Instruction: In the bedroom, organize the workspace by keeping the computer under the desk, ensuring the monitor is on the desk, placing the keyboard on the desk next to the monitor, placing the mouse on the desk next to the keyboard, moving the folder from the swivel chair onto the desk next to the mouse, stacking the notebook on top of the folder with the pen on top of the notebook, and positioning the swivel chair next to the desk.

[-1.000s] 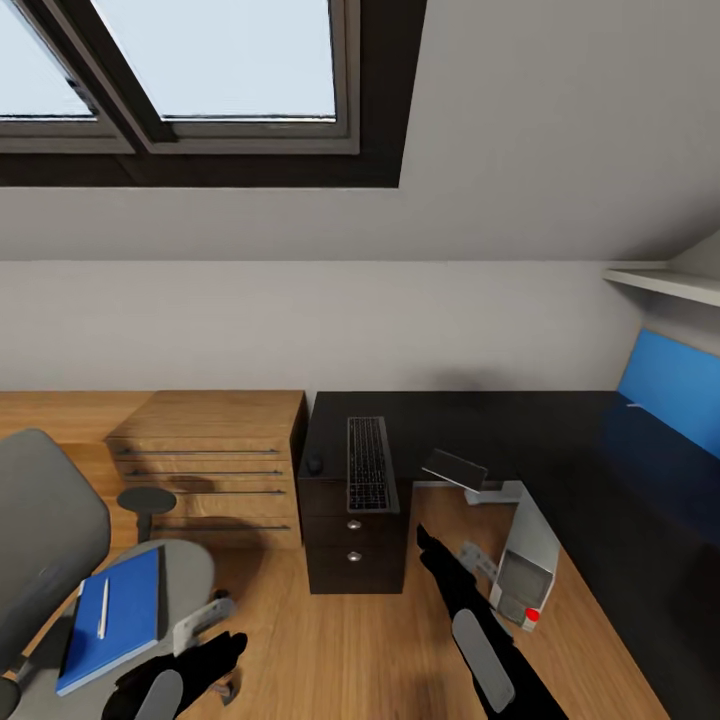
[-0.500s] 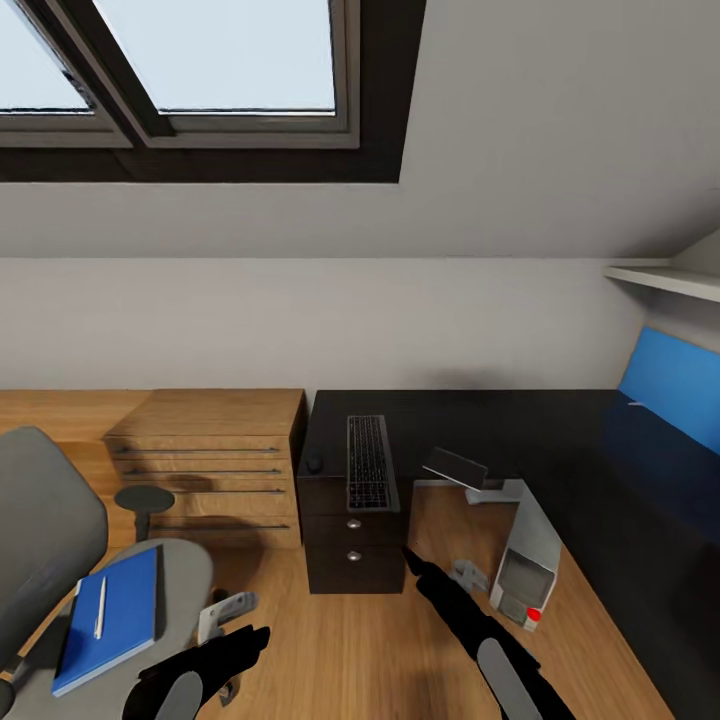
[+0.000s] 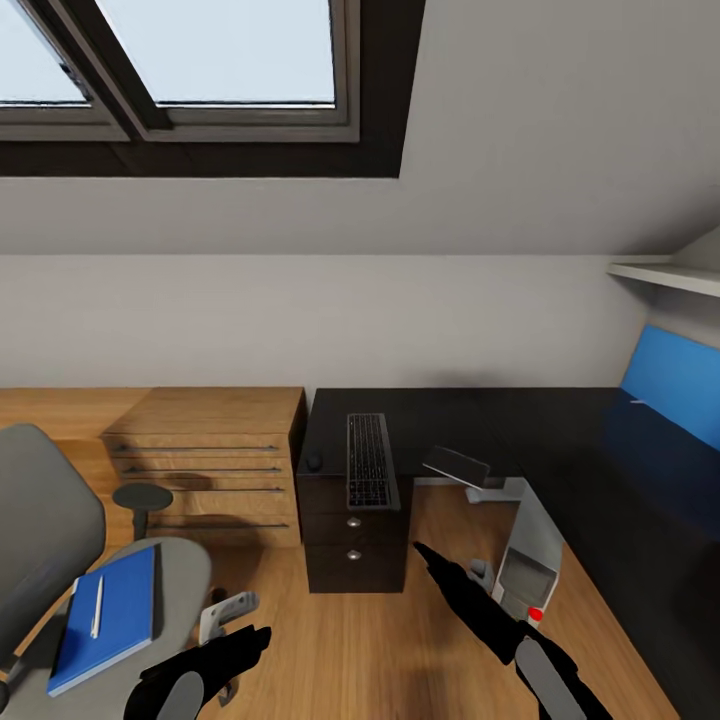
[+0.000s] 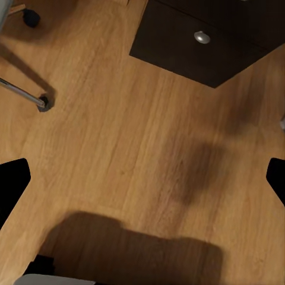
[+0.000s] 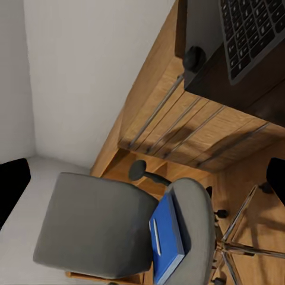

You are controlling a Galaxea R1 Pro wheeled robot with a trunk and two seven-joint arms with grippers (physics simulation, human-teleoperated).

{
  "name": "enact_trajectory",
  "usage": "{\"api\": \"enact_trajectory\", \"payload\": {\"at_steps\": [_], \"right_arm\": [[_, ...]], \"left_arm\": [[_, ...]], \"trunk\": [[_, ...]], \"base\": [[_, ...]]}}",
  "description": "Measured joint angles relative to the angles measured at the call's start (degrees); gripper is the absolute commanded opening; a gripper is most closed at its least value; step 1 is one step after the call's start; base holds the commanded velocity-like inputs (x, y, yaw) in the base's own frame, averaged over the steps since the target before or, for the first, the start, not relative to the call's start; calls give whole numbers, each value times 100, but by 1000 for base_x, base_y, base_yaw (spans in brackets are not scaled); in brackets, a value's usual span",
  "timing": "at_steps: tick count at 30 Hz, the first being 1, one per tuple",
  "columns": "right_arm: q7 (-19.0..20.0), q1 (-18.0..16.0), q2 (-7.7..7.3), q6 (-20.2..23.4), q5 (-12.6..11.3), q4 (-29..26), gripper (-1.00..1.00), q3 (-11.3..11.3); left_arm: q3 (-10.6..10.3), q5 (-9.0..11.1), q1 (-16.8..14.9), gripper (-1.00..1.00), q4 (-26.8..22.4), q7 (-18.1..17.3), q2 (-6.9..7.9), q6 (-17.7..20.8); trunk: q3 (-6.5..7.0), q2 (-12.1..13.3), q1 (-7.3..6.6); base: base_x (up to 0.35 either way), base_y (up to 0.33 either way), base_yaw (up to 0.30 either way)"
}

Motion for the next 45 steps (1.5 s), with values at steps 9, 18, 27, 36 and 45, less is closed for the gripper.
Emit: {"api": "enact_trajectory", "payload": {"at_steps": [9,18,27,36,45], "right_arm": [[-137,-4,57,5,90,-11,100,72],[-1050,-9,426,-262,91,-30,100,61],[-1388,-9,609,-960,112,-18,100,64],[-1616,-9,911,-1878,111,15,100,74],[-1516,-9,940,-1809,-446,-39,100,75]], "left_arm": [[-2,-2,6,100,-1,-6,-7,1],[-2,2,3,100,-1,-6,-10,5],[-2,3,3,100,2,1,-10,5],[-2,-5,0,100,7,3,-10,-2],[-2,-6,6,100,7,3,-10,-4]], "trunk": [[-162,-362,198],[-324,-723,396],[-486,-1085,594],[-648,-1446,791],[-810,-1807,989]], "base": [[0,0,0],[0,0,0],[0,0,0],[0,0,0],[0,0,0]]}}
